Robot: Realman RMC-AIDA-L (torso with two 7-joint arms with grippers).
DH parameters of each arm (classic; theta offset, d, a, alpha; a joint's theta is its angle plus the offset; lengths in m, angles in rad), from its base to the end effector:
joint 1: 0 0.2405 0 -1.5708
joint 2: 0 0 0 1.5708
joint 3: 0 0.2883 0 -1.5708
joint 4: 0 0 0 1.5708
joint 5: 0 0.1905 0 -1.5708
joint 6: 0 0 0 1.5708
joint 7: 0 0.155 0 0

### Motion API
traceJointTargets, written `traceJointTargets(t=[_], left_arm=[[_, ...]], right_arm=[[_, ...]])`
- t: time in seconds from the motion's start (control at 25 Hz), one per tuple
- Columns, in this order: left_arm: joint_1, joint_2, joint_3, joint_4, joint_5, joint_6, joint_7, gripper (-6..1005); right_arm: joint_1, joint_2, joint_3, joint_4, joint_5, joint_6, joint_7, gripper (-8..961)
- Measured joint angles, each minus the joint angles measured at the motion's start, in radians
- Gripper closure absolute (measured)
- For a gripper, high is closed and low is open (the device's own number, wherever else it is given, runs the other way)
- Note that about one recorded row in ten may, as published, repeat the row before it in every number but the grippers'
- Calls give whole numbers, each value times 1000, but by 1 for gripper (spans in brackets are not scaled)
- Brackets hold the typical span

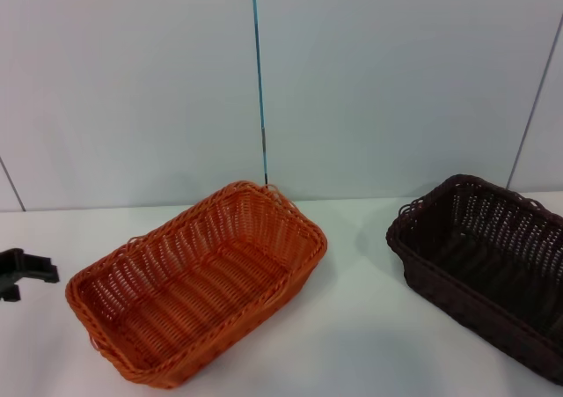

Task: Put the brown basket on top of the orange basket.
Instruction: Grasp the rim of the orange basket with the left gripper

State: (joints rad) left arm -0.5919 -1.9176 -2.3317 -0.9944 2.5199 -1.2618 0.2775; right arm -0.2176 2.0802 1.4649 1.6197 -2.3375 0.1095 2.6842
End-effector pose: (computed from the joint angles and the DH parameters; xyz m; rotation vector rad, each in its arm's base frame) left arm -0.3259 0.4074 0.0925 -1.7325 -1.7312 -0.1984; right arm 0.2920 0.2852 0.0600 -1.0228 -1.8517 -1.6652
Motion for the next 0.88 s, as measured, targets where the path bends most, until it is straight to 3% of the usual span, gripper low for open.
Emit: traceJointTargets(t=[0.32, 0.68, 0.88], left_arm=[[-64, -15, 20, 77, 73, -38, -34, 343], [-80, -66, 31, 99, 75, -10, -41, 342], [-93, -77, 40, 127, 76, 27, -43, 344]], right_arm=[[24, -2, 12, -13, 0, 1, 0, 37], [56, -3, 30, -36, 0, 29, 0, 36], [67, -2, 38, -40, 0, 41, 0, 36]])
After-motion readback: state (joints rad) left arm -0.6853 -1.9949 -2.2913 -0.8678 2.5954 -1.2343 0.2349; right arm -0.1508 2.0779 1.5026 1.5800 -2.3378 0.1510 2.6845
